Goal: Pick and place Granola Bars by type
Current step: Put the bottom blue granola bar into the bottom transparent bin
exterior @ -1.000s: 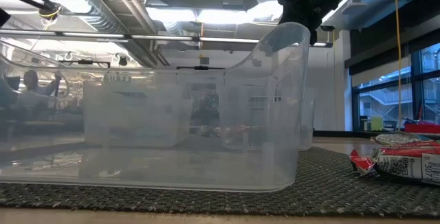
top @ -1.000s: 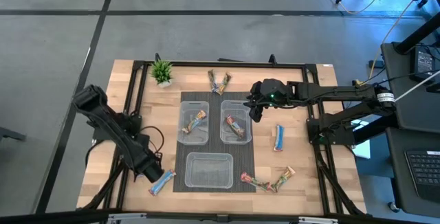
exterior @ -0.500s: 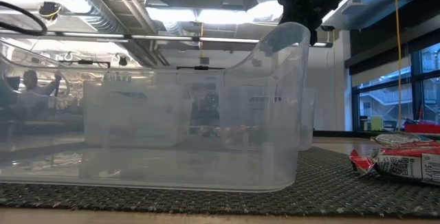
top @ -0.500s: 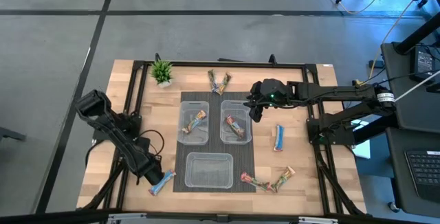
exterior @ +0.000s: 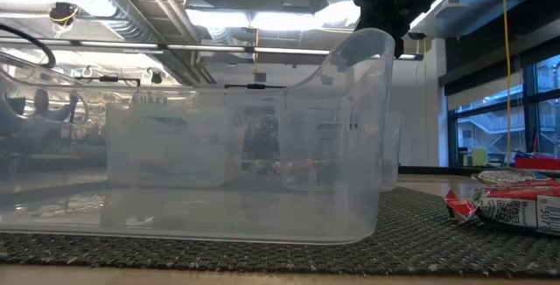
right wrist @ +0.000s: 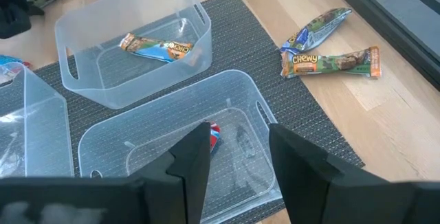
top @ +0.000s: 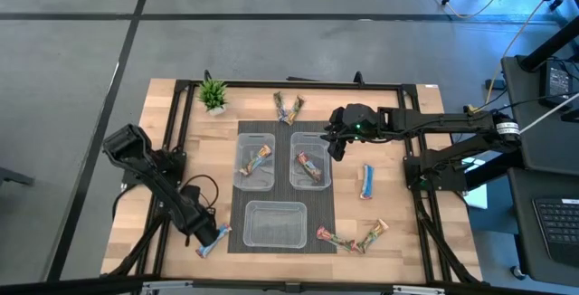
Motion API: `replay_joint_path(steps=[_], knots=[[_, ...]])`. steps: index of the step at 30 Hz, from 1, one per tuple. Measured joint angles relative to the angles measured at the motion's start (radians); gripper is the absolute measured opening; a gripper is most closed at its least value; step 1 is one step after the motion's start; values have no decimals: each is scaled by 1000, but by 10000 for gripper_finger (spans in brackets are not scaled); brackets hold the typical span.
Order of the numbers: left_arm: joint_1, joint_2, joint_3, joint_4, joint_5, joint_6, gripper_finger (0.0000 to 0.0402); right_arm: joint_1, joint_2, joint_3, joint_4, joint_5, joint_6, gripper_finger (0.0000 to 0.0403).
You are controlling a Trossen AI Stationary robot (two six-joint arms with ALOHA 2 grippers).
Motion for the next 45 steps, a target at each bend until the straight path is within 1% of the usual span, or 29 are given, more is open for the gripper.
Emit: replay_joint_path(steps=[3, 6, 14, 17, 22, 26, 30, 33, 35, 37, 39, 41, 43, 45], knots=[[1, -7, -35, 46, 9, -18, 192, 0, 0, 0, 0, 0, 0, 152], [1, -9, -35, 45, 11, -24, 173, 0, 0, 0, 0, 0, 0, 152], [0, -43, -41, 45, -15, 54, 104, 0, 0, 0, 0, 0, 0, 152], [1, -47, -39, 41, -16, 58, 82, 0, 0, 0, 0, 0, 0, 152], [10, -49, 6, 18, -35, 116, 63, 0, 0, 0, 0, 0, -3, 152], [20, -49, 66, -71, -106, 143, 63, 0, 0, 0, 1, 0, -10, 152], [38, -50, 161, -226, -231, 188, 64, 0, 0, 0, 10, 0, -51, 152], [59, -51, 260, -349, -384, 281, 61, 0, 0, 0, 15, 0, -56, 152], [78, -51, 333, -411, -534, 365, 60, 0, 0, 0, 15, 0, -58, 152], [100, -51, 407, -454, -716, 480, 60, 0, 0, 0, 15, 0, -66, 152], [127, -52, 482, -459, -885, 629, 59, 0, 0, 0, 15, 0, -77, 152], [163, -52, 553, -451, -997, 802, 59, 0, 0, 0, 14, 0, -79, 152], [207, -52, 618, -433, -1035, 972, 59, 0, 0, 0, 6, -1, -65, 152], [258, -52, 674, -410, -1019, 1124, 59, 0, 0, 0, -8, -6, -58, 152]])
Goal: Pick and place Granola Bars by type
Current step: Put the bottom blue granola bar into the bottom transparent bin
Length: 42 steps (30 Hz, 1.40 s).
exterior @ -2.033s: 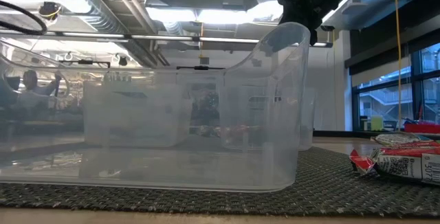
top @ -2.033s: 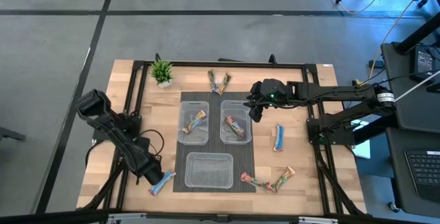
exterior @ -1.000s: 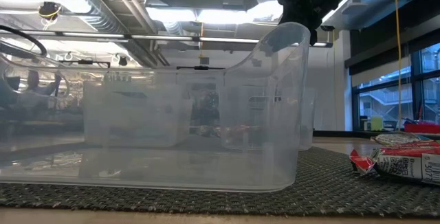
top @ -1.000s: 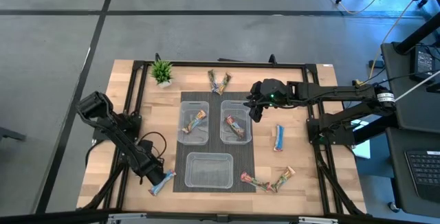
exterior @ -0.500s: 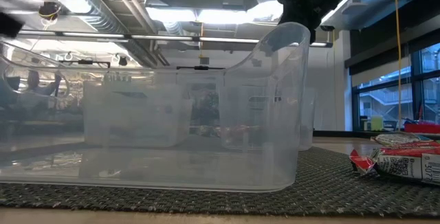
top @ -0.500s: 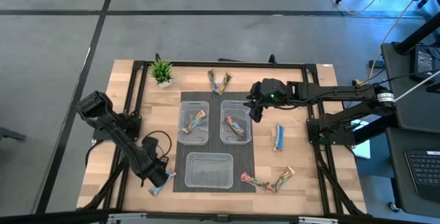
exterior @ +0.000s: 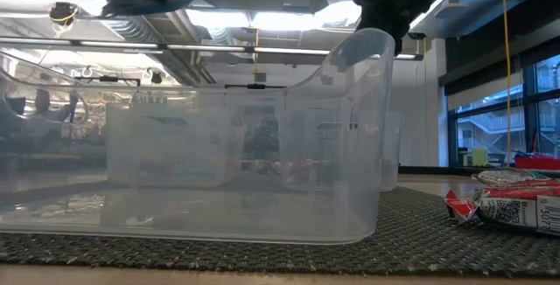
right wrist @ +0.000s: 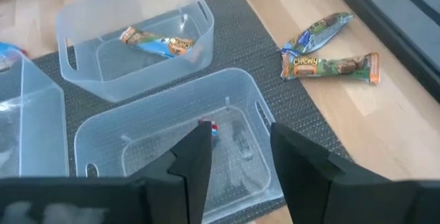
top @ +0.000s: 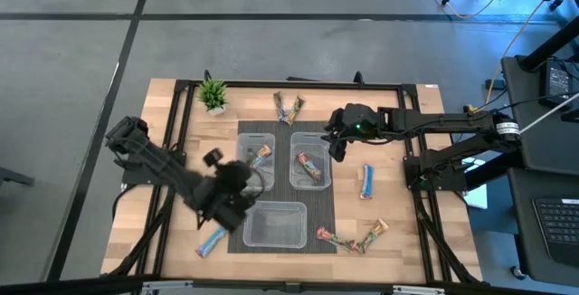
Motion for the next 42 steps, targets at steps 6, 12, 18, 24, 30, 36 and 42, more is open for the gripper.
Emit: replay_joint_path(steps=[6, 12, 18, 24, 30, 36, 42], knots=[[140, -1, 77, 184, 179, 412, 59, -6, 0, 0, -69, -43, 75, 152], [206, 3, 75, 470, 478, 736, 59, 4, 0, 0, -147, -83, 229, 152], [202, 29, 75, 608, 573, 895, 58, 54, -5, 0, -308, -83, 458, 152], [183, 89, 75, 623, 594, 913, 58, 153, -51, 0, -465, -75, 693, 152], [168, 198, 75, 624, 599, 929, 58, 240, -69, 0, -613, -28, 887, 152], [162, 302, 75, 620, 702, 964, 58, 297, -64, 0, -683, 6, 1010, 152], [161, 380, 75, 620, 718, 965, 58, 339, -56, 0, -658, 50, 1052, 152]])
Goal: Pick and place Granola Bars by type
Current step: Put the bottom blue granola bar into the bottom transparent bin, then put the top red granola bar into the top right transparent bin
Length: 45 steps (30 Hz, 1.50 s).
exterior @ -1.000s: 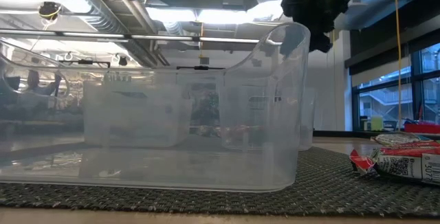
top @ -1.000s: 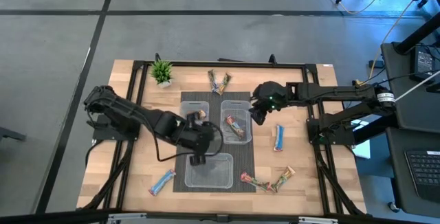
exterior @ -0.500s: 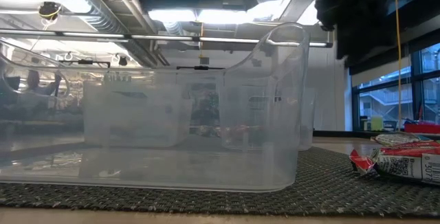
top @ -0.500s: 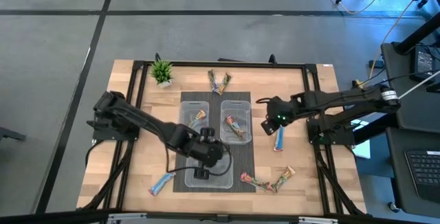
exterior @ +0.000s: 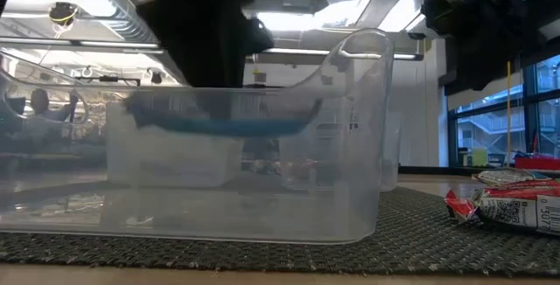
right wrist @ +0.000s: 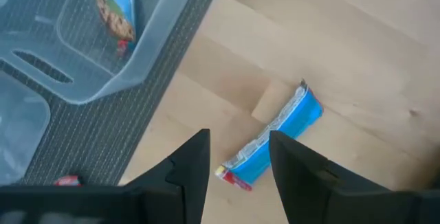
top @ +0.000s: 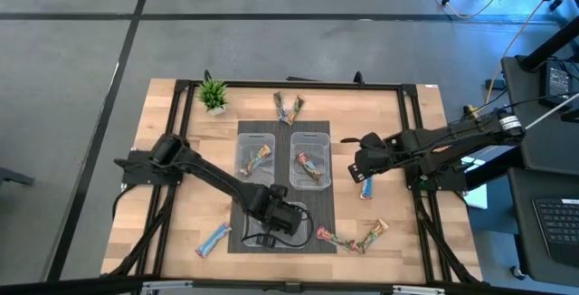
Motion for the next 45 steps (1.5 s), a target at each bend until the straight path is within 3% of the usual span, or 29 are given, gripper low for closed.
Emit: replay_joint_path(steps=[11, 22, 36, 45], knots=[[0, 64, 0, 1, -7, 0, 59, 47, 12, -105, 30, 24, 155, 152], [2, 64, 0, 4, -9, -37, 61, 56, 12, -145, 65, -47, 183, 152], [3, 21, 17, -44, -18, -46, 132, 57, 12, -145, 68, -54, 188, 155], [2, -153, 18, -64, -153, -54, 132, 63, 12, -145, 65, -30, 212, 251]])
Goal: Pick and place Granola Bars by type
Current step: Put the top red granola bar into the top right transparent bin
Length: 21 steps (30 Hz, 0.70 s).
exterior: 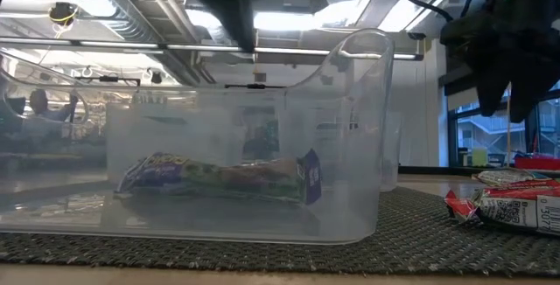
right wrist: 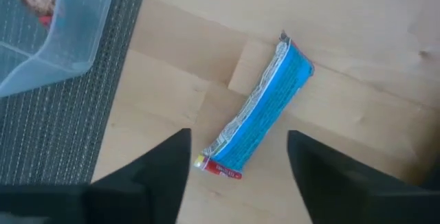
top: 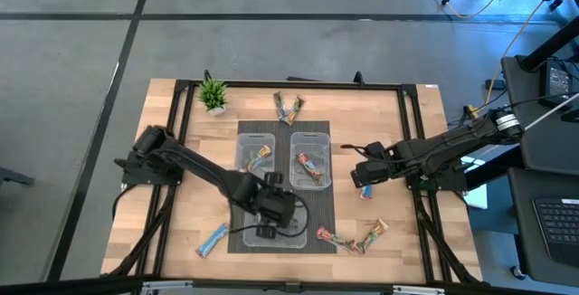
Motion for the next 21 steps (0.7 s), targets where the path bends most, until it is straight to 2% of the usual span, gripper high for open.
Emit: replay_joint_path(steps=[3, 7, 13, 17, 21], knots=[[-4, -48, 0, -14, -45, -2, 134, 3, 0, 0, 6, 2, -2, 278], [-10, -84, 0, -20, -112, -29, 133, 8, 32, -2, -12, 32, 77, 288], [-26, -94, 0, -24, -127, -51, 130, 8, 105, -81, 34, -1, 148, 288], [-41, -94, 0, -26, -127, -51, 130, 8, 134, -134, 149, -6, 152, 287], [-54, -94, 0, -40, -127, -51, 130, 8, 145, -180, 252, -7, 151, 269]])
